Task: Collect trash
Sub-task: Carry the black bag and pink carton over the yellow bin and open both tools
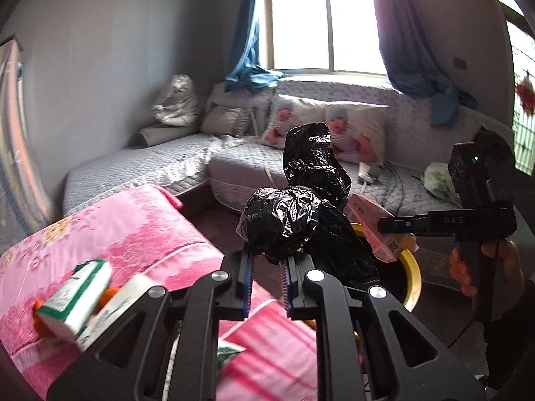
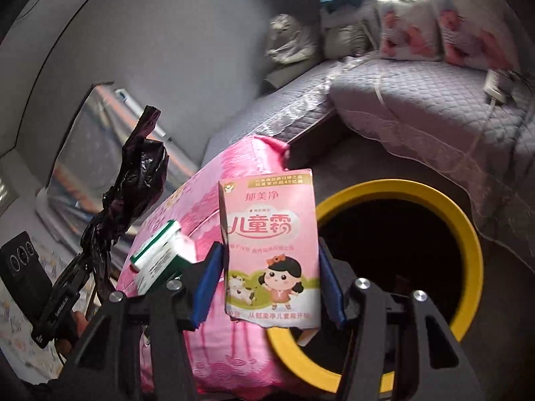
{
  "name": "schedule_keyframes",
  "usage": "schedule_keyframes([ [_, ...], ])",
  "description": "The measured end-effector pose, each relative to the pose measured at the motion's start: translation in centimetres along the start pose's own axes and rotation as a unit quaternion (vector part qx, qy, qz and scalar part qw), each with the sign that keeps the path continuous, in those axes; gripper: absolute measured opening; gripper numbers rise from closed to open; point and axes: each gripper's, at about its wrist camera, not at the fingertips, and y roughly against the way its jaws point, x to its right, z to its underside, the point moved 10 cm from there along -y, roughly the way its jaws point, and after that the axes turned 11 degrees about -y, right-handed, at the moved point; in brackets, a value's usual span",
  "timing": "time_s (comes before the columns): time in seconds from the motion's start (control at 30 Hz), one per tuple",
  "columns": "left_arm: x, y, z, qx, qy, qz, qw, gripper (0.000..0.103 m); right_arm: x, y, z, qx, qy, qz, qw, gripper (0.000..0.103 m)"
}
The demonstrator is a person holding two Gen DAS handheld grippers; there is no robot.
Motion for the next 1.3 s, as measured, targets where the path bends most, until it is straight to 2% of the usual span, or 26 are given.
schedule_keyframes([
  [0.3, 6.1, -7.0, -0.2, -0.029, -0.011, 0.073, 0.9969, 0.013, 5.9, 0.8, -0.3, 0.027, -0.042, 0.042, 0.998, 0.052],
  [0.43, 7.4, -9.0, 0.2, -0.042, -0.016, 0.083, 0.9956, 0.013, 7.7, 0.6, -0.8, 0.033, -0.057, 0.060, 0.996, 0.052],
  [0.7, 7.7, -12.8, 1.2, -0.075, 0.008, 0.101, 0.9920, 0.013, 10.2, 0.4, -1.1, 0.034, -0.078, 0.084, 0.993, 0.053],
  [0.8, 7.7, -13.4, 1.2, -0.074, 0.010, 0.100, 0.9922, 0.015, 10.9, 0.2, -1.2, 0.036, -0.081, 0.099, 0.991, 0.057],
  [0.83, 7.5, -13.5, 1.2, -0.074, 0.016, 0.099, 0.9922, 0.019, 11.2, 0.2, -1.4, 0.040, -0.084, 0.105, 0.990, 0.058],
  [0.87, 7.2, -13.5, 1.3, -0.074, 0.025, 0.097, 0.9922, 0.044, 11.6, 0.4, -1.5, 0.046, -0.086, 0.116, 0.988, 0.058],
  [0.9, 6.7, -13.4, 1.4, -0.074, 0.036, 0.093, 0.9923, 0.085, 11.9, 0.6, -1.6, 0.051, -0.087, 0.123, 0.987, 0.060],
  [0.93, 5.7, -13.0, 1.5, -0.065, 0.054, 0.080, 0.9932, 0.095, 12.1, 0.8, -1.7, 0.055, -0.091, 0.124, 0.987, 0.066],
  [0.97, 4.9, -12.4, 1.5, -0.052, 0.066, 0.072, 0.9939, 0.094, 12.3, 1.1, -1.9, 0.060, -0.095, 0.123, 0.986, 0.072],
  [1.03, 3.9, -11.6, 1.4, -0.040, 0.079, 0.073, 0.9934, 0.094, 12.5, 1.5, -2.2, 0.067, -0.096, 0.123, 0.986, 0.073],
  [1.13, 1.8, -10.1, 1.2, -0.025, 0.101, 0.049, 0.9934, 0.095, 12.3, 1.6, -2.3, 0.071, -0.092, 0.125, 0.985, 0.073],
  [1.3, -1.8, -6.3, 0.7, 0.006, 0.126, 0.012, 0.9919, 0.095, 9.6, 0.4, -1.7, 0.055, -0.071, 0.098, 0.991, 0.075],
])
